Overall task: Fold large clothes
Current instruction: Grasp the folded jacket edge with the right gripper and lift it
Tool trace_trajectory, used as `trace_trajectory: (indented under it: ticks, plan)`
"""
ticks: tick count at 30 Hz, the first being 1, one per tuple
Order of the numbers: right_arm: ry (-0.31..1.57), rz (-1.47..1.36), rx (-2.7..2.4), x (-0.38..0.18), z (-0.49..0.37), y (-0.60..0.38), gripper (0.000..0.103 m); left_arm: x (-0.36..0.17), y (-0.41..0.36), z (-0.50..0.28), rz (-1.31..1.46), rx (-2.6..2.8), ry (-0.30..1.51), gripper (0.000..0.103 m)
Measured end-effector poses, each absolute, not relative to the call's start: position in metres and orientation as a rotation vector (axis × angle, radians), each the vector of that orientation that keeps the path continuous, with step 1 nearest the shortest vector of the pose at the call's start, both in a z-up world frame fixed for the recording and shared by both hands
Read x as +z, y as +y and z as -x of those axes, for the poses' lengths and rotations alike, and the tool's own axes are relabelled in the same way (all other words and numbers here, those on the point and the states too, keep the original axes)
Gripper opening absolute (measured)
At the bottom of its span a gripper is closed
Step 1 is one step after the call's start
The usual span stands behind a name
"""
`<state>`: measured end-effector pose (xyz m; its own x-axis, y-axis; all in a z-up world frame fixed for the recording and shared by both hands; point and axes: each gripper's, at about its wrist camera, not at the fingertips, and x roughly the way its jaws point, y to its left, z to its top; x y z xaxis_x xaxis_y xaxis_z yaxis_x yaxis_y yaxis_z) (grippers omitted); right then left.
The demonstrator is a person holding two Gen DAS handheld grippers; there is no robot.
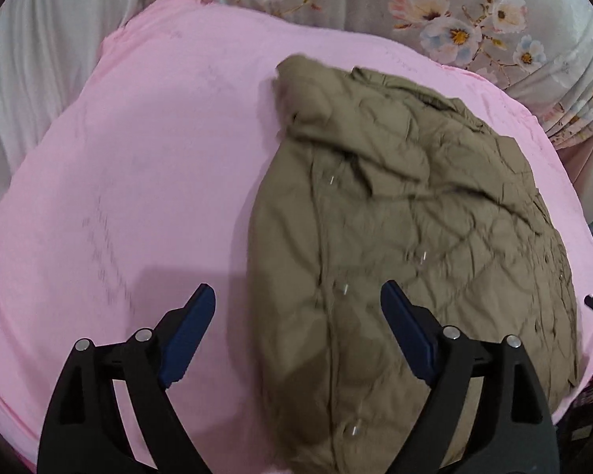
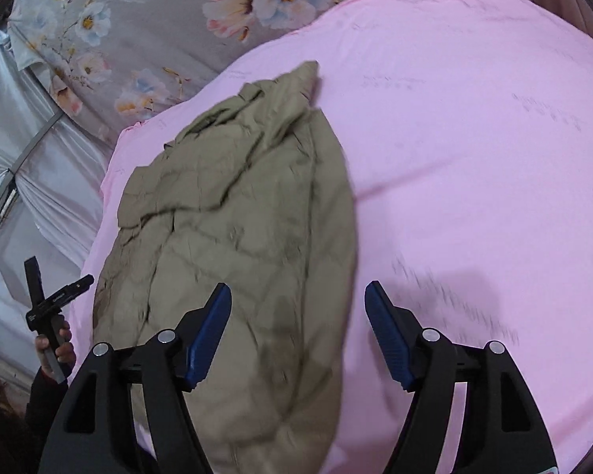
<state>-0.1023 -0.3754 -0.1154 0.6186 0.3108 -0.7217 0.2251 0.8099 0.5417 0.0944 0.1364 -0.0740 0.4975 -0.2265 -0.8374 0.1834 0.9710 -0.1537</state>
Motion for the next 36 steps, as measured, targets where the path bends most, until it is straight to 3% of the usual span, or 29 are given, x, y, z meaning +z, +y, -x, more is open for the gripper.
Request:
trace_trajectory:
  ticks: [4, 12, 13, 14, 15, 16, 18, 19, 21, 30, 36]
  plan:
    - [0.959, -0.741, 0.128, -0.138, 0.150, -0.359, 0.069, -0.098, 0.157, -0.050, 0.213, -0.277, 1.109, 0.083]
    - [0.896, -0.731, 0.212, -0.142, 0.168, -0.317, 0.069, -0.108, 0.130, -0.002, 0.315, -0.414, 1.103, 0.084]
    - [0.882, -0.742, 0.207, -0.143, 0.168, -0.317, 0.067, -0.109, 0.127, 0.001, 0.307, -0.402, 1.091, 0.084]
    - [0.877, -0.757, 0.202, -0.144, 0.167, -0.318, 0.053, -0.109, 0.125, 0.002, 0.309, -0.396, 1.081, 0.083]
    - [0.877, -0.781, 0.215, -0.147, 0.166, -0.320, 0.030, -0.108, 0.125, 0.002, 0.325, -0.387, 1.078, 0.073]
    - [0.860, -0.809, 0.227, -0.147, 0.167, -0.322, 0.028, -0.107, 0.126, 0.002, 0.343, -0.389, 1.082, 0.050]
    - [0.819, -0.789, 0.238, -0.138, 0.173, -0.321, 0.017, -0.102, 0.129, 0.003, 0.348, -0.385, 1.085, 0.025]
    - [0.794, -0.771, 0.243, -0.131, 0.177, -0.320, 0.015, -0.096, 0.132, 0.005, 0.348, -0.384, 1.072, 0.015]
    - [0.734, -0.753, 0.268, -0.111, 0.188, -0.319, 0.012, -0.081, 0.139, 0.013, 0.354, -0.389, 1.043, 0.010]
    - [0.386, -0.593, 0.340, 0.025, 0.243, -0.323, 0.009, 0.045, 0.161, 0.075, 0.338, -0.477, 0.766, 0.006]
    - [0.251, -0.570, 0.306, 0.075, 0.201, -0.338, 0.009, 0.102, 0.143, 0.049, 0.268, -0.497, 0.622, 0.007]
